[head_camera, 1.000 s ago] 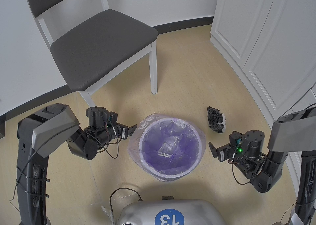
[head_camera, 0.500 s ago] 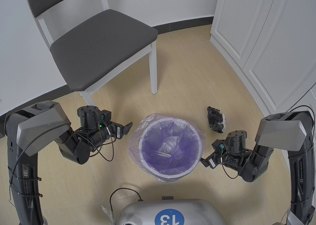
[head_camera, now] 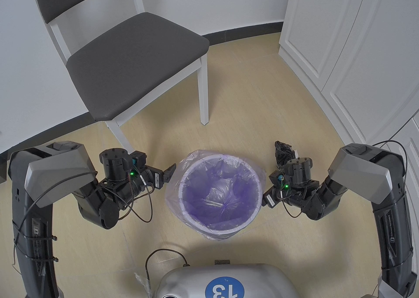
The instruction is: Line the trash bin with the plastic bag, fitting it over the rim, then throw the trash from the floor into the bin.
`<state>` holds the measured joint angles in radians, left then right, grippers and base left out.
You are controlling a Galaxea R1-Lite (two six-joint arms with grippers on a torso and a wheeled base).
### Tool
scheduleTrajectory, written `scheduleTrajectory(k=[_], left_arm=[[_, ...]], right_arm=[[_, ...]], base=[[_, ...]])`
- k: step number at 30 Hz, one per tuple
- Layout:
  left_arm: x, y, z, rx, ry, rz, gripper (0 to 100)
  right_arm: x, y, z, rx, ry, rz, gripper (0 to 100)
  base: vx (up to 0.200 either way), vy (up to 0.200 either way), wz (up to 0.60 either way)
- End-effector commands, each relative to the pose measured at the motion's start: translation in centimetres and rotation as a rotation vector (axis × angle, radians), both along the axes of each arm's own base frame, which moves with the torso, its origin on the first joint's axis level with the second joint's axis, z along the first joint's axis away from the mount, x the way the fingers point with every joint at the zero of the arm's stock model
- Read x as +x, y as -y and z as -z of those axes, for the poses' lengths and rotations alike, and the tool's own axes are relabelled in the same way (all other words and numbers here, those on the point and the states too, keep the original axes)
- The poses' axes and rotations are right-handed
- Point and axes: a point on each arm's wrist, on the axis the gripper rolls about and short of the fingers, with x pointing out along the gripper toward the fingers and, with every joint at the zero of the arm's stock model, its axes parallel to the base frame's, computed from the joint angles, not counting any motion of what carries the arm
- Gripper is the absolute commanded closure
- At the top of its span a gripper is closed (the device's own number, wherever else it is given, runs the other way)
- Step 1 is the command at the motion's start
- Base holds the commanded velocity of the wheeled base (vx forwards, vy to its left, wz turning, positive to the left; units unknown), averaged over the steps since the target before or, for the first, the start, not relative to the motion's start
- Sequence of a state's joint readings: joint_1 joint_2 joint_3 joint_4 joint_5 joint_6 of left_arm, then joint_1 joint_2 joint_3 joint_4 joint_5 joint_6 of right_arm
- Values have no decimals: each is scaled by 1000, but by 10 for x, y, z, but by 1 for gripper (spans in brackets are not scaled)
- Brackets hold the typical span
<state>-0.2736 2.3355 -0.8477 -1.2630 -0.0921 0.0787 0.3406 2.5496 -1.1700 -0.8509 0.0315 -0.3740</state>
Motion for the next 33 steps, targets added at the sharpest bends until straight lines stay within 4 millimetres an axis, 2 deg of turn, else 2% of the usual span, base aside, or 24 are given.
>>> scheduleTrajectory(k=[1,6,11,19,20,24,30,31,32,33], left_arm=[[-12,-2,10,1,-38,2,0],[-16,-4,8,-4,-28,0,0],[-22,-5,9,-7,-16,3,0],[-34,-3,8,-6,-21,15,0],[-34,-3,8,-6,-21,15,0],[-42,-5,1,-5,-24,17,0],[-54,-3,-11,-8,-11,32,0],[-54,-3,-12,-9,-9,32,0],[-58,-3,-19,-13,4,34,0],[-58,-4,-21,-13,7,34,0]], right_arm=[[6,-7,18,-3,-16,-10,0],[5,-5,16,10,18,-8,0],[-3,6,15,27,55,7,0],[-17,39,-29,77,179,50,0],[-17,39,-29,77,179,50,0],[-30,56,-71,142,273,60,0],[-51,67,-113,176,357,87,0],[-52,67,-114,177,360,87,0],[-65,68,-128,186,388,92,0],[-67,69,-131,188,394,96,0]], base=[[0,0,0],[0,0,0],[0,0,0],[0,0,0],[0,0,0],[0,0,0],[0,0,0],[0,0,0],[0,0,0],[0,0,0]])
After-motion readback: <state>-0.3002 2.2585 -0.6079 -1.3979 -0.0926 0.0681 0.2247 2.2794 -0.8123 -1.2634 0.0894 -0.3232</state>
